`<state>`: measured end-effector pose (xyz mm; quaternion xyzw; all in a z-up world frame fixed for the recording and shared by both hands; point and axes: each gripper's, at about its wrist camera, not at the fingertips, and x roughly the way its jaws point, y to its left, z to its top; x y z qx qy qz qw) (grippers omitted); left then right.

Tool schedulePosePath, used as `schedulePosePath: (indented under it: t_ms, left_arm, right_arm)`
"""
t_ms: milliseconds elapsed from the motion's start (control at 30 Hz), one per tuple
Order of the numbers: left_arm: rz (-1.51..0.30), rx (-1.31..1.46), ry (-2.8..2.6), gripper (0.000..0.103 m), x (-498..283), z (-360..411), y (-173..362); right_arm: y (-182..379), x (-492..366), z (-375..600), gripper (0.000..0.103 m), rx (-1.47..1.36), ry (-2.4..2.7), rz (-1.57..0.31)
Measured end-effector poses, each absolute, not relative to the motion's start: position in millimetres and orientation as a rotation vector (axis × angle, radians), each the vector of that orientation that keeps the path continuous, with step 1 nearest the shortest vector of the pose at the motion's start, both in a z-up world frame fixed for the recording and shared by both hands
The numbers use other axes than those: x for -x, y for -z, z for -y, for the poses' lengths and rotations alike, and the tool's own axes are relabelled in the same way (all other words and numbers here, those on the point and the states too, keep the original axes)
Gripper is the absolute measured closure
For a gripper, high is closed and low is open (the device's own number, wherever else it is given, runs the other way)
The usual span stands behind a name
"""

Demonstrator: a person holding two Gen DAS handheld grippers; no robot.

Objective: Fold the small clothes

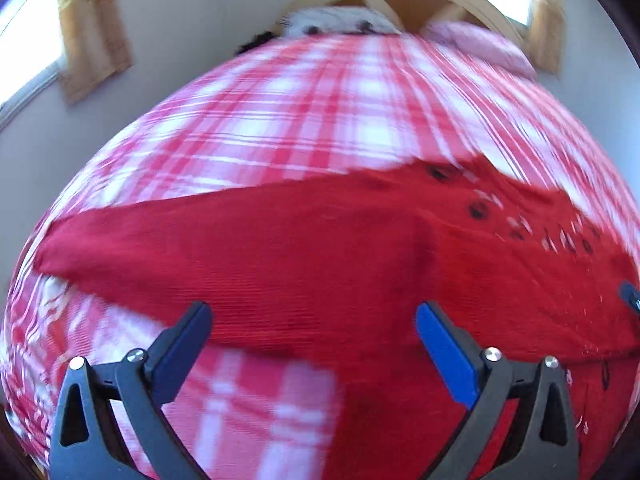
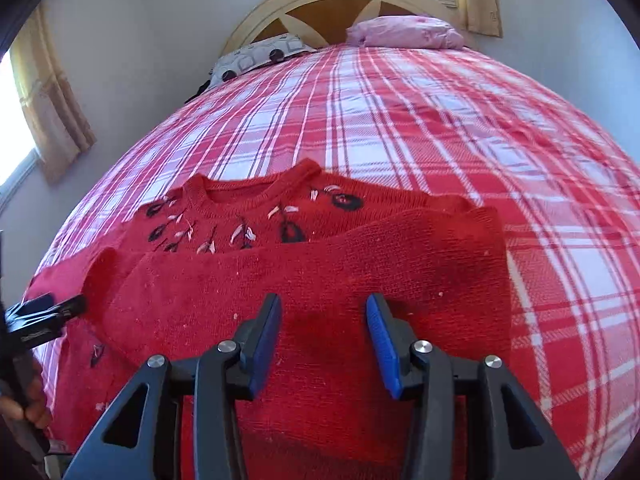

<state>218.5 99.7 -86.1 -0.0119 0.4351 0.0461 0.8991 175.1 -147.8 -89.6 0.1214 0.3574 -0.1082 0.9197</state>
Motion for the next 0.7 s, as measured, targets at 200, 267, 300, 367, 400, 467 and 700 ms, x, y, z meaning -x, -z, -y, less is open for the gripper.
schedulePosePath:
  t_ms: [200, 267, 300, 367, 400, 467, 700]
  left_arm:
    - [-0.792, 0.282, -0.394, 0.000, -201, -249, 68]
    - [-0.785, 0.378, -0.485, 0.000, -200, -298, 72]
    - [-0.781, 0.430, -0.532, 0.001, -199, -321, 76]
    - [-0.774, 0.511, -0.592, 0.008, -199, -357, 85]
    - [-0.765, 0.553, -0.604, 0.010, -199, -372, 90]
    - [-0.774, 0.627, -0.628, 0.015, -203, -399, 103]
    - [-0.767, 0.646, -0.619, 0.024, -220, -415, 120]
  right_arm:
    - [58, -137, 96, 0.037, -0.204, 0.125, -0.570]
    - [58, -130, 74, 0.036, -0.192, 0.085, -0.561]
    - [59, -129, 64, 0.036, -0.189, 0.066, -0.566]
    - [63, -129, 48, 0.036, -0.195, 0.024, -0.586]
    - [66, -130, 41, 0.036, -0.198, 0.005, -0.600]
    - [70, -133, 26, 0.036, -0.185, -0.028, -0.635]
    - [73, -132, 6, 0.036, -0.177, -0.047, -0.671]
